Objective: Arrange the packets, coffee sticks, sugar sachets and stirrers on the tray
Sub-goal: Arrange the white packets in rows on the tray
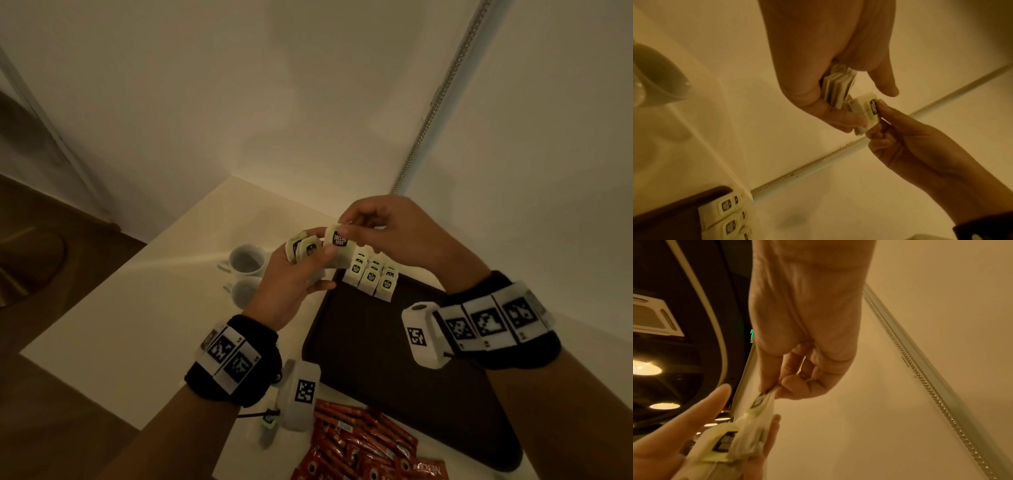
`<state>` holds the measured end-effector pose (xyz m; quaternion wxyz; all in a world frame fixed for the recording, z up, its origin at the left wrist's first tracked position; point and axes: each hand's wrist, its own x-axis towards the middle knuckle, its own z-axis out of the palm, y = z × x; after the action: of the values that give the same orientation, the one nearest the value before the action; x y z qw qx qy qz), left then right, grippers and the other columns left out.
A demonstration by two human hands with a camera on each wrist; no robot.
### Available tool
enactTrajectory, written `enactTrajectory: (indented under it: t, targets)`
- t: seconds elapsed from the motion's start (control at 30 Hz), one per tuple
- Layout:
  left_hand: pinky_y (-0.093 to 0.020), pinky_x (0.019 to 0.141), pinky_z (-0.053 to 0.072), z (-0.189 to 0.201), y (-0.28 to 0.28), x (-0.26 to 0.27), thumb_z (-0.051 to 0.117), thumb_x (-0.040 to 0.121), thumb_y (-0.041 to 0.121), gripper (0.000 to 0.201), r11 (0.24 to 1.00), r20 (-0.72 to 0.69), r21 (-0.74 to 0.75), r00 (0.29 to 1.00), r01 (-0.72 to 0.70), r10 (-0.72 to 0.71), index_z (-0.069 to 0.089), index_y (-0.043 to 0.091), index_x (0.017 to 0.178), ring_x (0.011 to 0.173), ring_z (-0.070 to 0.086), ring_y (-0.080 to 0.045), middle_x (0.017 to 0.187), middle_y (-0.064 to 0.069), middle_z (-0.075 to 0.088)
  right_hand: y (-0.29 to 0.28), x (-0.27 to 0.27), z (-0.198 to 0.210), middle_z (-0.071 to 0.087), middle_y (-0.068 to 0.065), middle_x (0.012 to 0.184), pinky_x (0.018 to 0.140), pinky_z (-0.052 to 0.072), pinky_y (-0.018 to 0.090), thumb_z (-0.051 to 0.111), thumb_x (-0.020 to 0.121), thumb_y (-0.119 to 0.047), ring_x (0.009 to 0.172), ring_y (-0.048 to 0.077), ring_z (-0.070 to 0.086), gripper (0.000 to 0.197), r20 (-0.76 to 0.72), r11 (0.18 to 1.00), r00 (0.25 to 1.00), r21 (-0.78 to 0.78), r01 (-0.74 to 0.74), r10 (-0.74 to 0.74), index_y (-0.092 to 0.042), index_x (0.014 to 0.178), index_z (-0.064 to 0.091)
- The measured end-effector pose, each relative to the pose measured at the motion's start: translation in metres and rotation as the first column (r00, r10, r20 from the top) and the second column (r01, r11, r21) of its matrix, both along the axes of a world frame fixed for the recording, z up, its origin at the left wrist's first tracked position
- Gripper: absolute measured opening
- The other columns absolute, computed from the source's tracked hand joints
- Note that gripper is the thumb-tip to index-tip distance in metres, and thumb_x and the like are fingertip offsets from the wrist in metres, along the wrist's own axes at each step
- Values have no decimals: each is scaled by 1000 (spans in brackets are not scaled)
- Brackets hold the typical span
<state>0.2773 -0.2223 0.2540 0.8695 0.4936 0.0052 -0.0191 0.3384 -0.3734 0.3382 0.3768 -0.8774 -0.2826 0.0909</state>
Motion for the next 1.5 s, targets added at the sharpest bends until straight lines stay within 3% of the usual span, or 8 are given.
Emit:
enactTrajectory:
  t: [0.17, 0.37, 0.53, 0.73, 0.87, 1.0, 1.1, 1.5]
  targets:
    - [-22, 59, 53, -8, -8, 0, 66, 73, 18, 28, 1000, 14, 1, 1000, -7, 7, 60, 20, 100, 80, 69, -9, 83, 5, 72, -4, 2, -3, 68, 5, 74, 52, 46, 17, 69, 83, -17, 60, 6, 59, 7, -66, 980, 997, 189, 56, -44, -18, 90, 69]
    - [-23, 61, 52, -12, -17, 5, 64, 76, 21, 14, 998, -11, -39, 998, -57, 57, 64, 22, 91, 82, 68, -12, 84, 3, 72, -10, 6, -9, 67, -5, 74, 53, 44, 15, 69, 83, -16, 65, 5, 59, 8, -60, 960, 995, 267, 88, -74, -24, 83, 67]
    - [-24, 68, 54, -26, -15, 13, 63, 80, 24, 23, 995, -127, -51, 989, -86, 79, 63, 17, 102, 86, 68, -15, 93, -1, 72, -23, 18, -23, 67, -3, 75, 55, 45, 17, 69, 83, -15, 61, 3, 55, 6, -114, 939, 987, 311, 146, -115, -21, 84, 68]
    - [-30, 70, 58, -43, 8, 26, 40, 100, 25, 25, 963, -300, -194, 946, -188, 124, 61, 16, 111, 97, 69, -22, 105, -6, 71, -47, 45, -106, 68, 4, 88, 65, 47, 9, 65, 85, -5, 65, -4, 58, 13, -140, 960, 951, 18, 281, -276, -11, 95, 70]
    - [-30, 70, 58, -44, 19, 32, 40, 99, 31, 29, 971, -308, -168, 945, -171, 113, 61, 18, 114, 102, 68, -22, 110, -5, 71, -49, 54, -172, 64, 5, 108, 79, 48, 22, 62, 88, -9, 96, 14, 59, 13, -275, 936, 899, -189, 297, -341, -10, 100, 67]
    - [-28, 69, 58, -47, 24, 36, 47, 87, 41, 39, 964, -338, -198, 936, -175, 100, 61, 16, 115, 99, 69, -22, 112, -9, 70, -41, 66, -209, 66, 11, 108, 88, 51, 33, 63, 87, -8, 99, 21, 61, 12, -312, 912, 863, -232, 337, -398, -4, 98, 65]
    - [-26, 70, 58, -50, 27, 37, 42, 89, 45, 45, 958, -353, -228, 931, -176, 87, 61, 14, 116, 99, 69, -23, 113, -10, 70, -40, 79, -224, 66, 11, 106, 80, 47, 23, 62, 86, -5, 92, 16, 60, 12, -231, 886, 859, -206, 416, -457, -2, 98, 65]
    - [-27, 68, 58, -53, 29, 44, 36, 94, 48, 49, 967, -394, -213, 918, -142, 48, 61, 13, 117, 101, 69, -24, 112, -11, 70, -41, 104, -242, 68, 13, 101, 79, 43, 22, 61, 86, -3, 98, 24, 62, 11, -168, 822, 808, -197, 534, -565, -1, 94, 67]
